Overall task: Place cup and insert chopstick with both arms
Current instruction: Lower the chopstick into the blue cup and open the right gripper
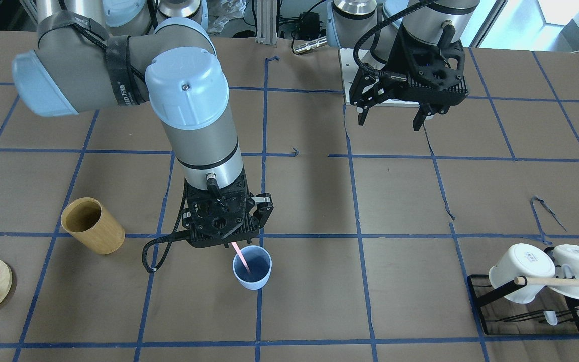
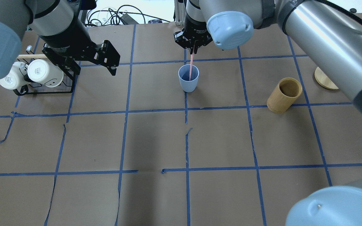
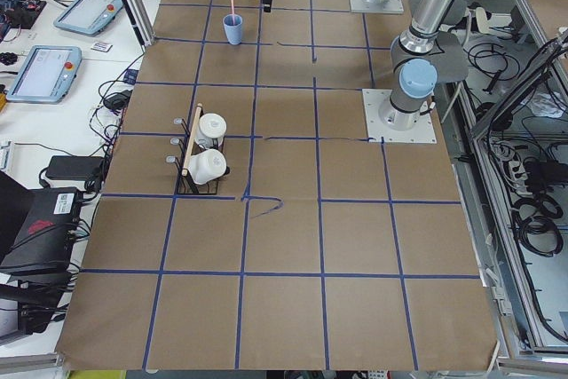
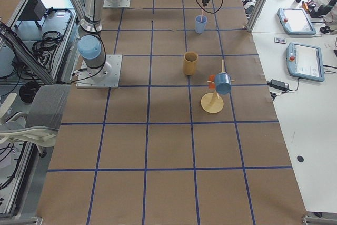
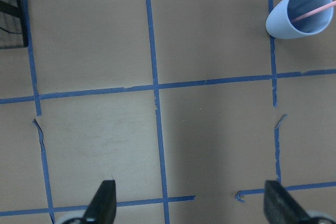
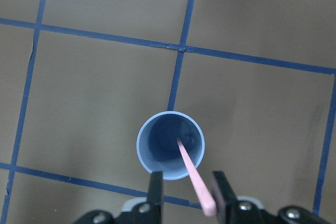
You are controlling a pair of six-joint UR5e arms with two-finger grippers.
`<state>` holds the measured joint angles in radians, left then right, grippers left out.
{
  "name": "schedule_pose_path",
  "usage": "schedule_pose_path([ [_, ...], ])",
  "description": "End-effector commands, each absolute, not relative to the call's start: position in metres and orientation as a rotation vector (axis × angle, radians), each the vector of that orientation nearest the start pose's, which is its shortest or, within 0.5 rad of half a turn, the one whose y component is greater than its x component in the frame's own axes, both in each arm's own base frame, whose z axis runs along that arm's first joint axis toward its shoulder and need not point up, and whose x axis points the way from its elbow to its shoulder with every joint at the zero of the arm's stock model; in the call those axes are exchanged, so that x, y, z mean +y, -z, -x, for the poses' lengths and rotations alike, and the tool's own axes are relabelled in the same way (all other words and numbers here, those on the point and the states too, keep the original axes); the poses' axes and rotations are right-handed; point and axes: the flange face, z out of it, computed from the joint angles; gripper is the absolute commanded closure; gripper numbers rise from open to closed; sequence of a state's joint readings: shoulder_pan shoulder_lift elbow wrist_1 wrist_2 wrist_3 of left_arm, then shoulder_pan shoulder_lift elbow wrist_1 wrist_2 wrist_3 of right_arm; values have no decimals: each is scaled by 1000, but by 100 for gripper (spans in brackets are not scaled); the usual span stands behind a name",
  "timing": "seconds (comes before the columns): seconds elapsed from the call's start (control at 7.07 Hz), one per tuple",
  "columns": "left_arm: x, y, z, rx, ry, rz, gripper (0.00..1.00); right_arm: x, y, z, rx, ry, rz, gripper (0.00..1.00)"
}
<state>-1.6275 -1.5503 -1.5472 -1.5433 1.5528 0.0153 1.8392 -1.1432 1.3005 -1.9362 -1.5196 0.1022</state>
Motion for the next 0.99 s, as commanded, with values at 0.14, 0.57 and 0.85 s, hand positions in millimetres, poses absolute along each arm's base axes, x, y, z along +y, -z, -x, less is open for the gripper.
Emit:
schedule_pose_path([
  [0.14,-481,-513,163,3157,116,-115,0,-626,-473,-281,3028,344,207,24],
  [0.57,-481,-513,163,3157,118,-115,0,-625,-504,-159,3073,149,334,19],
  [0.85,-481,-513,163,3157,123,-113,0,-563,-510,-115,3075,-5,362,16],
])
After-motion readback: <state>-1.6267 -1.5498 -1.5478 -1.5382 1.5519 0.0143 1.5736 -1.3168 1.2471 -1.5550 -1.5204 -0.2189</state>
